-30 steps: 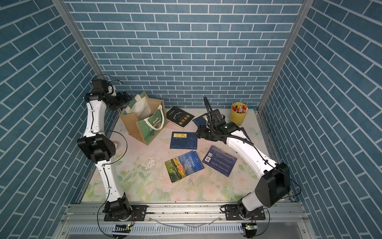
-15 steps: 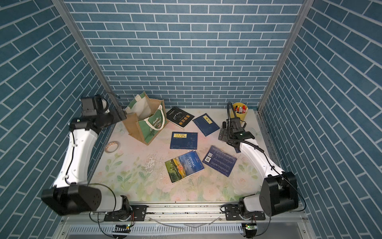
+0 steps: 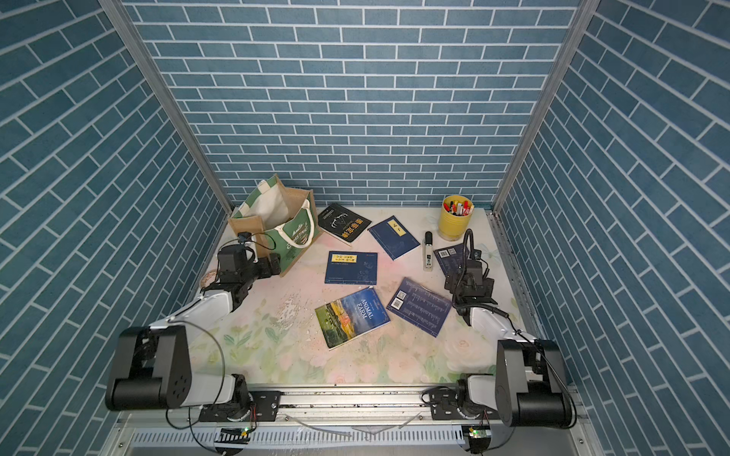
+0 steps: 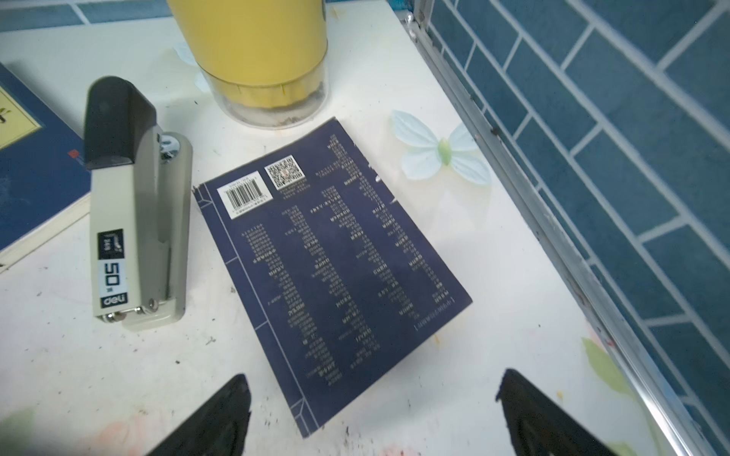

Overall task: Take out the books from the canvas bag
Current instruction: Reset both arms

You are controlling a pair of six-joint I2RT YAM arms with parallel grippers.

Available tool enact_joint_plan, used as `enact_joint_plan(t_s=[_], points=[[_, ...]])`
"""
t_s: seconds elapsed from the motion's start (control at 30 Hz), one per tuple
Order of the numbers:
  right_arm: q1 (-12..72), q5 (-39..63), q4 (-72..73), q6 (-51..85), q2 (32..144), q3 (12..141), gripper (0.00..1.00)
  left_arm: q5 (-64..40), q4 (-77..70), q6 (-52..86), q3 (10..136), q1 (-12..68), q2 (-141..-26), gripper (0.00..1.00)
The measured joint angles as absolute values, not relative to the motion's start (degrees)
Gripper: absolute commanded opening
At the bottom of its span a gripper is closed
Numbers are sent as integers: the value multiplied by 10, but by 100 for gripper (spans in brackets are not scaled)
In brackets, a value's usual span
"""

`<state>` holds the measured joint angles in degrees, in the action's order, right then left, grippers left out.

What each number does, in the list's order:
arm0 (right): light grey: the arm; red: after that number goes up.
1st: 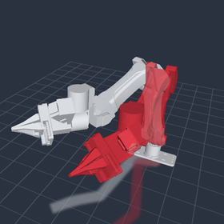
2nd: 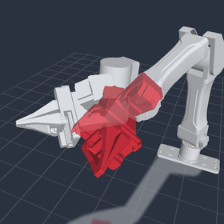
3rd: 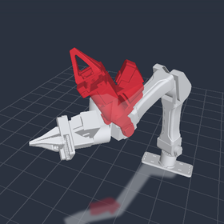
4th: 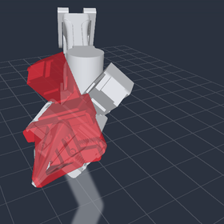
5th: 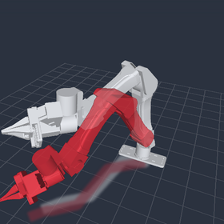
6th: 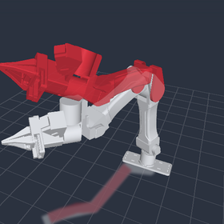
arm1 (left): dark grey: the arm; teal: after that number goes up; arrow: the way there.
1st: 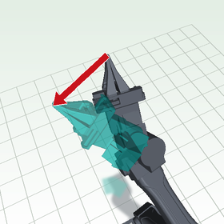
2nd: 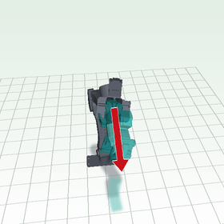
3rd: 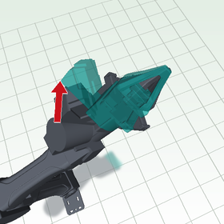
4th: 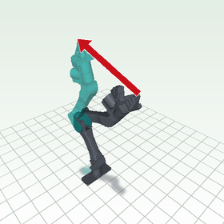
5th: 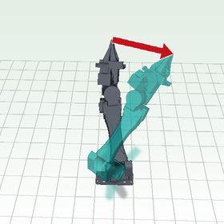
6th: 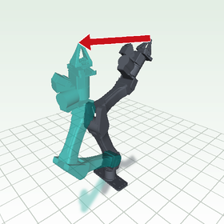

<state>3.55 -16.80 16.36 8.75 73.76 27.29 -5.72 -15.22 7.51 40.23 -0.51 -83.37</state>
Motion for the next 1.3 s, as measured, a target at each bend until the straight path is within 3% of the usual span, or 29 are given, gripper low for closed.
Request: enact_joint_plan(t_s=[0.17,0.27,0.37,0.53,0.8,1.3], points=[[9,-159,308,69,808,234,99,-72,-247,39,417,-5,-909,100],[0,-153,399,69,856,227,99,-69,-329,29,345,-4,-884,100],[-1,-147,442,69,879,216,99,-68,-283,3,323,1,-813,100],[-1,-141,480,69,880,215,99,-60,-323,-29,280,11,-724,100],[-2,-139,497,69,880,215,99,-51,-433,-44,222,-3,-876,100],[-2,-139,501,69,880,215,99,-4,-488,-50,214,13,-881,100]])
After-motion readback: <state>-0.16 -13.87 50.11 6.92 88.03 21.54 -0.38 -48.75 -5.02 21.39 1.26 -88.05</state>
